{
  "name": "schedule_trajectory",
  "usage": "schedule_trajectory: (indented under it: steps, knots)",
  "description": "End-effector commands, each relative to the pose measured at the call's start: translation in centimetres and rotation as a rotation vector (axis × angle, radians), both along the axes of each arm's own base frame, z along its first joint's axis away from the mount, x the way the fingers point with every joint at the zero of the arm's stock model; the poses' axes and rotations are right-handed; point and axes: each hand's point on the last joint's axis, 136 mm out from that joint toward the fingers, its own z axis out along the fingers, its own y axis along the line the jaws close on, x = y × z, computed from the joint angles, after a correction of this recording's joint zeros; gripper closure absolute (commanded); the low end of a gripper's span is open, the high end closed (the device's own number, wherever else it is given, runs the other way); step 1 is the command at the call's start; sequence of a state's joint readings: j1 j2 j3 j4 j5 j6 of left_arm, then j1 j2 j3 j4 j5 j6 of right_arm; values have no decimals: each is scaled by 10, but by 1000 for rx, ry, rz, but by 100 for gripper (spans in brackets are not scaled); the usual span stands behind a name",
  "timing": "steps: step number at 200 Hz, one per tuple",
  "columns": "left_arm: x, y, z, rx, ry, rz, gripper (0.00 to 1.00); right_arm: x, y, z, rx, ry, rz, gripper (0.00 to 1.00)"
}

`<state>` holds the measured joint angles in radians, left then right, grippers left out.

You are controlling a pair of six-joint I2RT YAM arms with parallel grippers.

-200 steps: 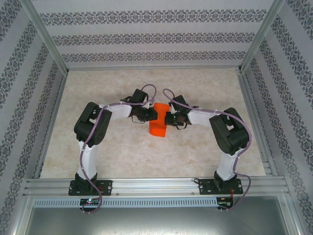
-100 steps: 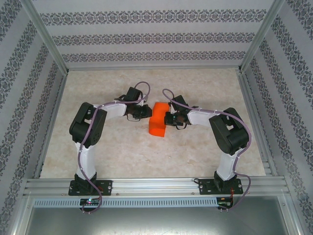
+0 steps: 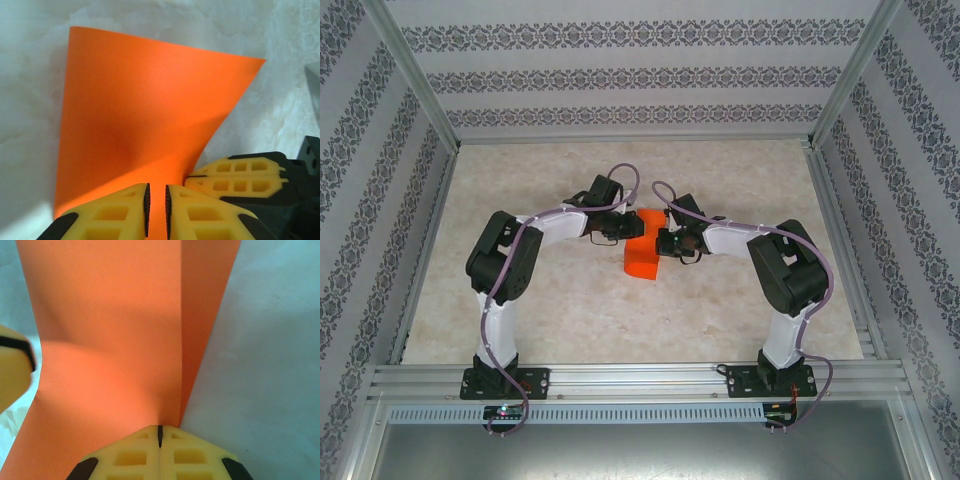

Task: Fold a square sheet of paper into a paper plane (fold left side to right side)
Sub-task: Hold the square sheet of paper at the center of the table.

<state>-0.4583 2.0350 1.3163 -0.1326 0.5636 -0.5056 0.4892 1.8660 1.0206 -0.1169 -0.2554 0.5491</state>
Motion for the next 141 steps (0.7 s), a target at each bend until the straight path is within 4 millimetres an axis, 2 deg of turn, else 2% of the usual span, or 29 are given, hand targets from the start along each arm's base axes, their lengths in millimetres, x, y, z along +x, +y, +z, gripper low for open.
schedule_trajectory:
  steps: [1, 34, 67, 118, 141]
  knots:
    - [3, -10, -12, -16, 17, -13, 80, -45, -25, -50, -150, 188, 14, 100]
    - [-4, 1, -36, 55, 58, 0, 80, -44, -25, -48, -149, 183, 13, 100]
    - [-11, 4, -46, 69, 80, 4, 80, -38, -20, -38, -114, 152, 17, 100]
    - [-20, 9, -56, 87, 102, 5, 80, 7, -11, 30, 87, 7, -7, 100]
    - [-21, 9, -56, 89, 101, 4, 80, 27, -8, 46, 114, -34, -12, 100]
